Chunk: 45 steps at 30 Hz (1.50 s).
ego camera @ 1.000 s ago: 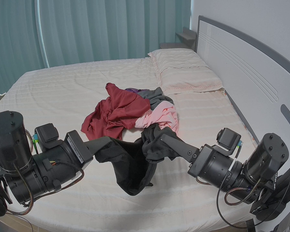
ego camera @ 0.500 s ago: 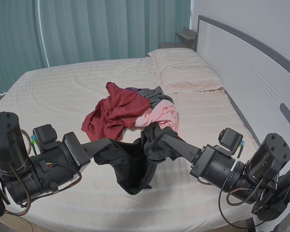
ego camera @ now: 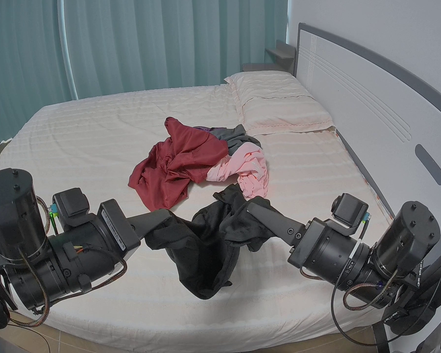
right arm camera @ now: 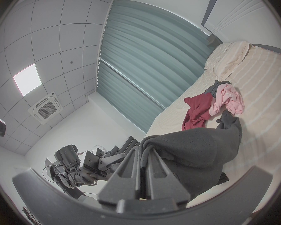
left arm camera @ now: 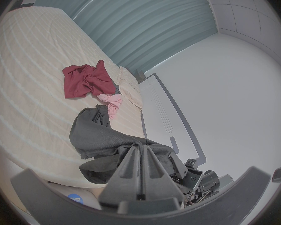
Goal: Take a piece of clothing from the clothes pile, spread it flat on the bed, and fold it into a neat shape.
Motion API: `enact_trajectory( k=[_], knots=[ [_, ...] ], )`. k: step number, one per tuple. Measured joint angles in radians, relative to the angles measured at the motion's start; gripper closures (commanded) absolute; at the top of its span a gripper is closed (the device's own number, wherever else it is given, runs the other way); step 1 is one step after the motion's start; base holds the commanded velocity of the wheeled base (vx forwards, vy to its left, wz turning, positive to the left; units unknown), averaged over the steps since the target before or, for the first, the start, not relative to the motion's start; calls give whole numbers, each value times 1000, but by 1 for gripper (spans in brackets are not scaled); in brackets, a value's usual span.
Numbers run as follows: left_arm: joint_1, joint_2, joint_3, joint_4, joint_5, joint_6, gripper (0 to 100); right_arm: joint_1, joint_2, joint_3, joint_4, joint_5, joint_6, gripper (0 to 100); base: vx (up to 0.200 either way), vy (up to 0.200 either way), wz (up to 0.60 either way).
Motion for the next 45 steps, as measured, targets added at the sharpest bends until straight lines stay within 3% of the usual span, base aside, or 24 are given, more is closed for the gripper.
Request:
enact_trajectory(
  k=[9, 15, 45],
  knots=[
    [6, 11, -1, -1, -6, -3, 100, -7, 13, -3, 0, 3, 0, 100, 0, 156, 0],
    [21, 16, -1, -1, -55, -3, 100, -16, 26, -5, 0, 4, 0, 100, 0, 200, 0],
    [42, 14, -7, -5, -49, 2, 100, -33, 29, -6, -12, 2, -1, 100, 0, 200, 0]
  ],
)
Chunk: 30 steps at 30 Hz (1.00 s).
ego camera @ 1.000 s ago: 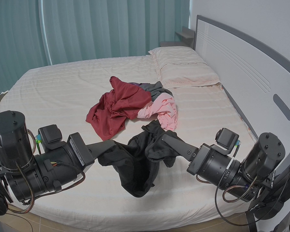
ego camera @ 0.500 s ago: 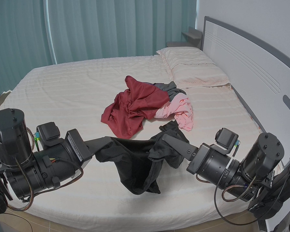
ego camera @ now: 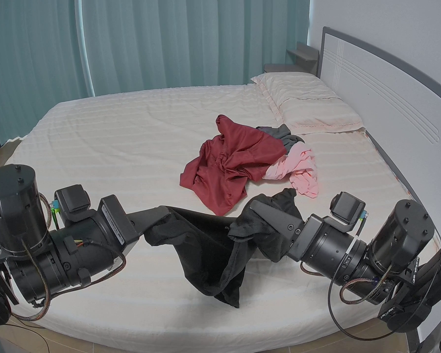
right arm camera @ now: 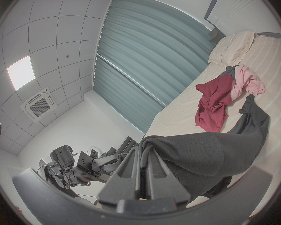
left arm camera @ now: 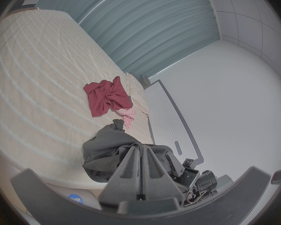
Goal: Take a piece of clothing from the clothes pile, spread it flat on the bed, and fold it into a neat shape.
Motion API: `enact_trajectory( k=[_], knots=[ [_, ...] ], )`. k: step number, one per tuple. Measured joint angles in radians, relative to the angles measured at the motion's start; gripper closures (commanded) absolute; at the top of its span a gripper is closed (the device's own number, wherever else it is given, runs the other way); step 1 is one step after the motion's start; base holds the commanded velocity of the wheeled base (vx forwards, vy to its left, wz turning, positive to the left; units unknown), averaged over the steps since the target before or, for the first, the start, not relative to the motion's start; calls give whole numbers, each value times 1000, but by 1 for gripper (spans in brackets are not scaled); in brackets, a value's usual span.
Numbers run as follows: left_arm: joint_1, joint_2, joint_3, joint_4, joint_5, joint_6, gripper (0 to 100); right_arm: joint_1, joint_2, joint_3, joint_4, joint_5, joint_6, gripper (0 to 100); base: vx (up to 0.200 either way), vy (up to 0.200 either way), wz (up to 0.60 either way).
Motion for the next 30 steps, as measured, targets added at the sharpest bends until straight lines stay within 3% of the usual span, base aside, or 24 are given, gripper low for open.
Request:
enact_trajectory(
  k=[30],
  knots=[
    [-1, -1, 4, 2, -1, 0, 100, 0, -31, 2, 0, -6, -47, 100, 0, 200, 0]
  ],
)
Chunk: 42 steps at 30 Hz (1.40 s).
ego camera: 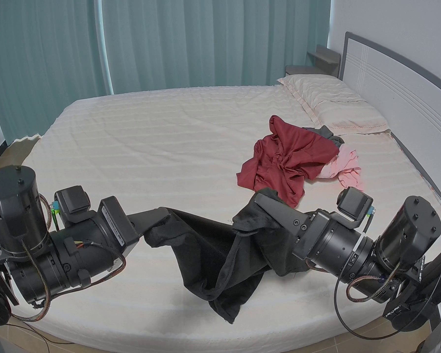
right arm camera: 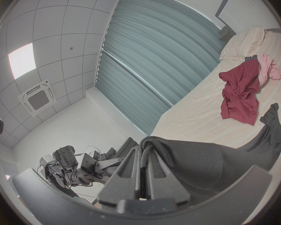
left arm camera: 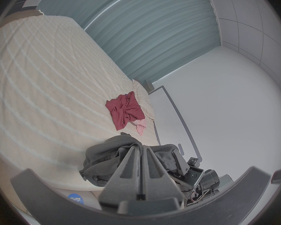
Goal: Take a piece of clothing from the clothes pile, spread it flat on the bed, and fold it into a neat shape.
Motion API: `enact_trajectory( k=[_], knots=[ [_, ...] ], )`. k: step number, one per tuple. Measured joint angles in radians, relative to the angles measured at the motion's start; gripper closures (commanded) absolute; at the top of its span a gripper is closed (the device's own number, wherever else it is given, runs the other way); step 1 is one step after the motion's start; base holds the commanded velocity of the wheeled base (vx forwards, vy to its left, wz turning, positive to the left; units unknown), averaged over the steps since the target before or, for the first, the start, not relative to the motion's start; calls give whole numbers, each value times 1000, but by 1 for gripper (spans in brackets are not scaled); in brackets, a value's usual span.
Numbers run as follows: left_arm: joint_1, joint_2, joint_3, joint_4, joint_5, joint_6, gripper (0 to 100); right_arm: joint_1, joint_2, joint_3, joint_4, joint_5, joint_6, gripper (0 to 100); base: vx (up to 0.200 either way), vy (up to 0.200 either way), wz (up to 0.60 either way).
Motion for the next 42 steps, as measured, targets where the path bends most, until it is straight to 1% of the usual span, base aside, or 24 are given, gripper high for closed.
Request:
enact_trajectory(
  k=[8, 18, 21, 27, 35, 38, 42],
  knots=[
    [0, 4, 10, 0, -6, 1, 100, -12, 3, 3, 1, 1, -1, 100, 0, 0, 0],
    [-1, 6, 15, 2, -9, 1, 100, -53, 16, 16, 7, 5, 1, 100, -200, 0, 0],
    [-4, 1, 26, 5, -8, 1, 100, -71, 20, 41, 11, 5, 3, 100, -200, 0, 0],
    [-10, -41, 41, 17, -7, 2, 100, -79, 1, 106, 10, 1, 5, 100, -167, 0, 0],
    [-12, -147, 46, 89, 4, 4, 100, -73, -134, 163, 55, -1, -6, 100, 0, 0, 0],
    [-13, -211, 39, 136, 6, 6, 100, -72, -219, 173, 97, -2, -14, 100, 0, 0, 0],
    [-13, -300, 11, 207, 9, 8, 100, -72, -372, 164, 204, 0, -50, 100, 0, 0, 0]
  ],
)
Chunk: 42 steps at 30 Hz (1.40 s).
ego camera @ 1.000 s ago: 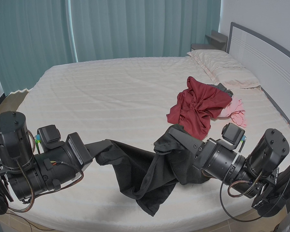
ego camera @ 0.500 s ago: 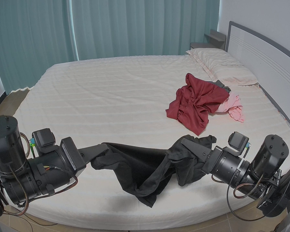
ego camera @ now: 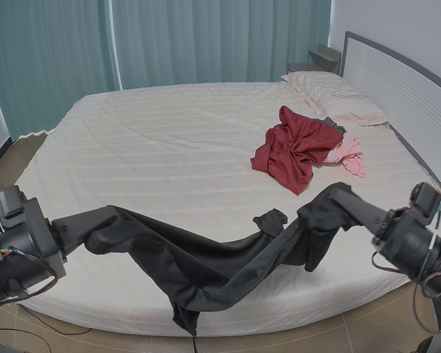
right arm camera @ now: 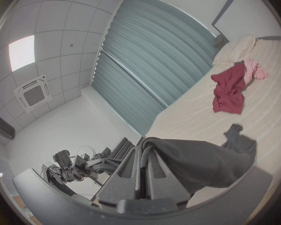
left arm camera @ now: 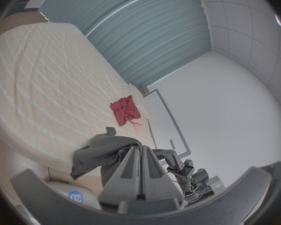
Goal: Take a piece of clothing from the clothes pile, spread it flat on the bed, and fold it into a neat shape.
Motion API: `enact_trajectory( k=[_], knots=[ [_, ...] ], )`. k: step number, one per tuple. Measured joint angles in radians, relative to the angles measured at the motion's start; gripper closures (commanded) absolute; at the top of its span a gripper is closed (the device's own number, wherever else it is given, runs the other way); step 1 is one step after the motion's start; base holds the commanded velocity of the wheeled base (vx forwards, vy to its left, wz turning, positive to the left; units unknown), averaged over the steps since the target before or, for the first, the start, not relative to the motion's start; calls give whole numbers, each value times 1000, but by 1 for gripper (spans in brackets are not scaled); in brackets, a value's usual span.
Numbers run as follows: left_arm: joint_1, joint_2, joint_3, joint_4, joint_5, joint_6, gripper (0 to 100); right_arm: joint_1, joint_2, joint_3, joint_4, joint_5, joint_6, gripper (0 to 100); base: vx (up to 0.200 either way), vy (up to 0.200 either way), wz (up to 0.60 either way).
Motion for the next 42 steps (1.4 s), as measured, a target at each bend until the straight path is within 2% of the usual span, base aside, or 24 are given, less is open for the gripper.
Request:
enact_trajectory(
  k=[5, 9, 13, 19, 26, 35, 42],
  knots=[
    [9, -79, -72, 65, 19, 10, 100, 0, -204, -99, 257, 16, -40, 100, 0, 0, 0],
    [37, -115, -146, 94, 47, 37, 100, -10, -324, -266, 472, 45, -56, 100, 0, 0, 0],
    [79, -117, -207, 112, 64, 59, 100, -51, -377, -459, 595, 89, -61, 100, 0, 0, 0],
    [145, -61, -246, 121, 73, 71, 100, -137, -309, -635, 636, 127, -60, 100, 0, 0, 0],
    [238, 71, -257, 101, 74, 76, 100, -252, -59, -737, 597, 154, -27, 100, 0, 0, 0],
    [329, 214, -256, 50, 74, 76, 100, -357, 252, -821, 443, 174, 1, 100, 200, 0, 0],
    [355, 229, -222, 51, 81, 78, 100, -381, 381, -885, 429, 176, 5, 100, 200, 0, 0]
  ],
)
